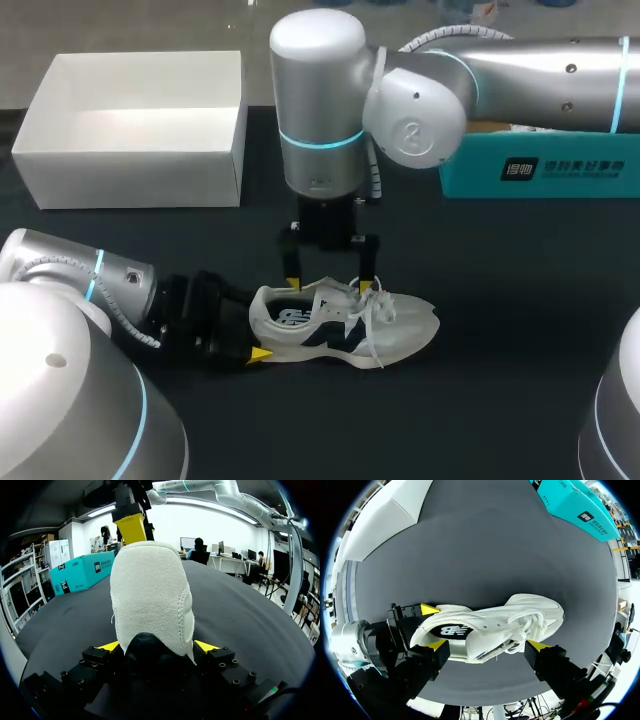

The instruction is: Take the shoe out of the shoebox, open the shoe tongue, remove and reinsert the insole, then place the shoe into the shoebox

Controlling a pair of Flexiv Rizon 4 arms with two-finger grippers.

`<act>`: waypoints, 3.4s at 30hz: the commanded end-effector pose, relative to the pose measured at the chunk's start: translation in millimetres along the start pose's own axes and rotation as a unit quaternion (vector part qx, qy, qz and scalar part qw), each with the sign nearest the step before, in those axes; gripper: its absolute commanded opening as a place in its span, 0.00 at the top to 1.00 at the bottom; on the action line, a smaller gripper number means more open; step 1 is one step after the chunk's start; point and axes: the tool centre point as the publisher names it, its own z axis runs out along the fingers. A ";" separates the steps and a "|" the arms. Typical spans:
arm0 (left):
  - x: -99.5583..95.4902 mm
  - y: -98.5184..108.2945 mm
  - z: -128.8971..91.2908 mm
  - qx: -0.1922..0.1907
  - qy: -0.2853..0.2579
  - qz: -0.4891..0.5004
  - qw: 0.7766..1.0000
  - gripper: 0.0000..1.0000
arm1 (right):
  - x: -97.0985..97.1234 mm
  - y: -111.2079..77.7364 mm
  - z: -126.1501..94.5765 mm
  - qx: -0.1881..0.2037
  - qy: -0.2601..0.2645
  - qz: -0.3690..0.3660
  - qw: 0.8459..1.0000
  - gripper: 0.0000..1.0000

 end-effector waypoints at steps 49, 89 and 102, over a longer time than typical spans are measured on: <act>3.1 5.9 2.9 -0.001 0.001 0.000 1.000 1.00 | -50.3 -18.2 -4.8 -0.017 -0.006 0.061 0.998 0.80; 3.1 5.9 2.9 -0.001 0.001 0.000 1.000 1.00 | -25.5 -25.9 0.9 -0.006 0.007 0.030 0.999 0.52; 3.1 5.9 2.9 -0.001 0.001 0.000 1.000 1.00 | -51.4 -29.7 -6.8 -0.017 -0.003 0.061 0.998 0.93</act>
